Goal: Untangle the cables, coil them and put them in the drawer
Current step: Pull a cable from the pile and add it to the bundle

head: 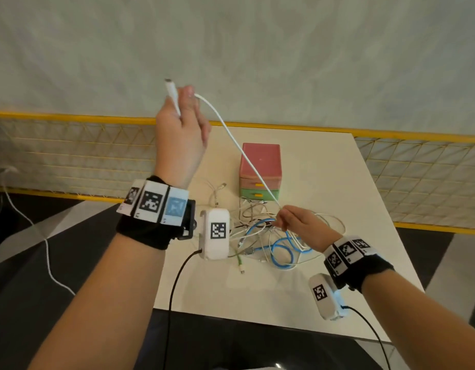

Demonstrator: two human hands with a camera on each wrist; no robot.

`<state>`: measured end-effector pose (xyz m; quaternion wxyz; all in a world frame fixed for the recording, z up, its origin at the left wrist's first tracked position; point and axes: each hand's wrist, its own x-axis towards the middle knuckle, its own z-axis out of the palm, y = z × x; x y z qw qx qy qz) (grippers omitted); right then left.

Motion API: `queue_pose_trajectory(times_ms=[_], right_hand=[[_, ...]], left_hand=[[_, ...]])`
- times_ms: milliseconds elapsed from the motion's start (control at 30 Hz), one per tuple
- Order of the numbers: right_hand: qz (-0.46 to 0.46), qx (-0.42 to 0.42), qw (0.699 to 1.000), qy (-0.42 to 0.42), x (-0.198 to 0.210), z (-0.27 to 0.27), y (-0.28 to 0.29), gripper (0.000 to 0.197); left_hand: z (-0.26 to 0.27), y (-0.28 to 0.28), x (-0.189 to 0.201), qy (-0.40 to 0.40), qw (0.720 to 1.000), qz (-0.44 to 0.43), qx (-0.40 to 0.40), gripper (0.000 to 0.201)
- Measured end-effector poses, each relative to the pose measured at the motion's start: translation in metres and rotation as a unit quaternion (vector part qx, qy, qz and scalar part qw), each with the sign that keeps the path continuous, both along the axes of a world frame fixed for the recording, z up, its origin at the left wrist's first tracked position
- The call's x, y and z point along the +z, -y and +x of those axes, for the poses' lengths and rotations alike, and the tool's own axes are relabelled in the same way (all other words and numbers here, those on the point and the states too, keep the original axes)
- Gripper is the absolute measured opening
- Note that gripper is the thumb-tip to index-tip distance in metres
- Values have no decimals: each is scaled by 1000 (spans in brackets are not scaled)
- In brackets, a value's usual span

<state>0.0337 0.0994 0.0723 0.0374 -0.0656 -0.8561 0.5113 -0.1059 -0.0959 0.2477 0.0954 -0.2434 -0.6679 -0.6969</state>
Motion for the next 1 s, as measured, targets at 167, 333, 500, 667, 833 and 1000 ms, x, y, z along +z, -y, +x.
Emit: queue_pose_trajectory(times_ms=[167,333,500,667,833,1000], right_hand=[[94,-15,994,56,-21,4,0,35],[161,-18,986,42,12,-4,9,32],[201,-16,979,-37,48,-7,14,29],[139,-5,983,-119,59,-10,10,36],[-14,-30,999,-30,18,-13,1,34],[67,-34,997,-19,18,-12,0,37]], left_hand=[[-18,7,5,-4,986,-165,10,30],[-1,-4,-25,-118,927,-352,-52,54],[30,-32,-70,-38,829,-481,-283,43],[29,-36,-80,-85,849,-451,-261,24],[9,-31,-35,-132,952,-263,-85,26],[3,-22,-27,-138,936,-321,-49,26]])
